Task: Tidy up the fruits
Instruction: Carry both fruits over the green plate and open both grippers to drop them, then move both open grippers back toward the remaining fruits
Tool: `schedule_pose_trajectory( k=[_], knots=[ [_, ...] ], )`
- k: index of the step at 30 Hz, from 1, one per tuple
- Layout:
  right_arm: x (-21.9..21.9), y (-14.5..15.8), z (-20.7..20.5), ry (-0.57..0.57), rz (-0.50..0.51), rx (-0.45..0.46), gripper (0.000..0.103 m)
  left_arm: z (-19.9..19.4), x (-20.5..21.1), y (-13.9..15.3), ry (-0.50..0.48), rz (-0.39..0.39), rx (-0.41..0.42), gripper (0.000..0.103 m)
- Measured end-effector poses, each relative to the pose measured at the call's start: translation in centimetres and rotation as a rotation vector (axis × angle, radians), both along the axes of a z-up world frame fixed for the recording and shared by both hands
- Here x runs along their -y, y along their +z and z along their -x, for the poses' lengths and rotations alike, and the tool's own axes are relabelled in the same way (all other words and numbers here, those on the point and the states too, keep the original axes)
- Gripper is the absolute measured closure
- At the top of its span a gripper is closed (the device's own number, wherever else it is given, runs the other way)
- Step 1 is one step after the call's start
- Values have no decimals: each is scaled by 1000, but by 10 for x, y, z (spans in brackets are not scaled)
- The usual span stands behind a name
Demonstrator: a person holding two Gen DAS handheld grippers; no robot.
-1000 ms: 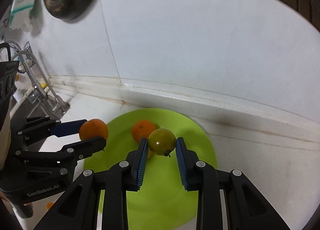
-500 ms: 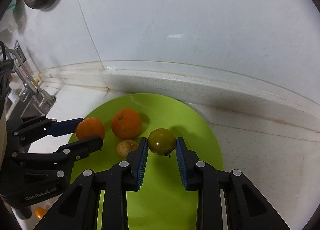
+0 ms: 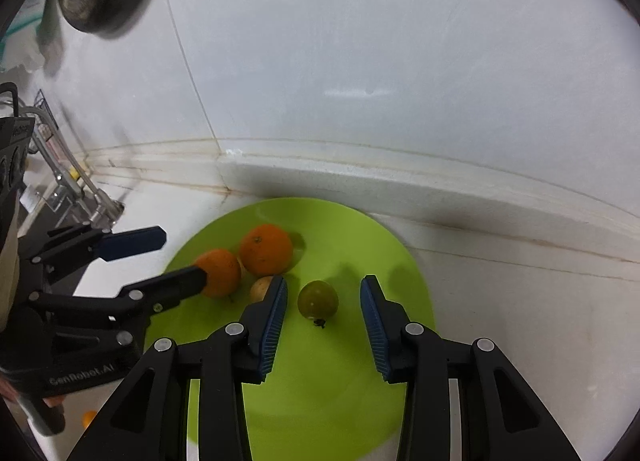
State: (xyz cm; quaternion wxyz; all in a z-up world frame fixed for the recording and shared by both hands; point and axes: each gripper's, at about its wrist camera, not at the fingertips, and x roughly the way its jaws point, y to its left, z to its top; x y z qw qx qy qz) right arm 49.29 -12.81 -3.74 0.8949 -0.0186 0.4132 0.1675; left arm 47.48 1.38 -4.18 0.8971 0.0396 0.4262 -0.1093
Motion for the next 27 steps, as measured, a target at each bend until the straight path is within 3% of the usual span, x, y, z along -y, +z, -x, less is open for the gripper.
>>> schedule_pose_trajectory(
  k=[12,19,27],
  knots=[
    [5,57,83,6,-40,145,64,88,-7,63,-8,1,179,37],
    [1,79,134,5,-54,216,64,137,-14,78,-8,5,225,35],
    [-4,81,178,20,-90,221,64,182,-17,83,-7,-1,255,32]
  ],
)
